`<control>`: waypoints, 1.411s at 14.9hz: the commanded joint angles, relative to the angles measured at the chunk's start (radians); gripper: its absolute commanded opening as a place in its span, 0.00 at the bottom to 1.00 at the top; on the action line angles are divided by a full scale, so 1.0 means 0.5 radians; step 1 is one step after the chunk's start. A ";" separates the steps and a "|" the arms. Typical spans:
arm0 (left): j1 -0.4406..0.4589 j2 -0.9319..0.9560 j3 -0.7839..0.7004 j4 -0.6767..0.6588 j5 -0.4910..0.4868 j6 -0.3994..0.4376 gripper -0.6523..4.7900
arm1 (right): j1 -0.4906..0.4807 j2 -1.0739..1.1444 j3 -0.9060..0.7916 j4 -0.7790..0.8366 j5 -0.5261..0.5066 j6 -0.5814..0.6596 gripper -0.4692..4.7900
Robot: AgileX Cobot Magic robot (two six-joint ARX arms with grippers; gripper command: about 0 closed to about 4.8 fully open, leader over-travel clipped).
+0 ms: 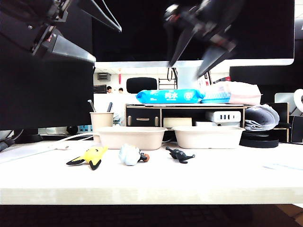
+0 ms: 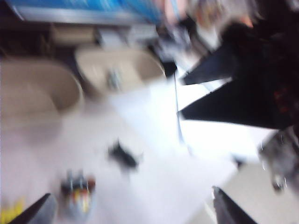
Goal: Put the dolls with similar sizes into the same paper box, while dolls with different sizes go into separate paper boxes.
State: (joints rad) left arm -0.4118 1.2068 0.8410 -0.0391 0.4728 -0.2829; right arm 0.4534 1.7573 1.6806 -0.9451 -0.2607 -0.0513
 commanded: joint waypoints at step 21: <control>-0.021 0.046 0.009 -0.383 0.088 0.132 1.00 | 0.060 0.481 -0.687 0.906 -0.013 0.066 0.66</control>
State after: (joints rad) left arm -0.4210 1.2331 0.8406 -0.2443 0.5091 -0.2180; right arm 0.4820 1.9736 1.3468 -0.4492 -0.2684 -0.0219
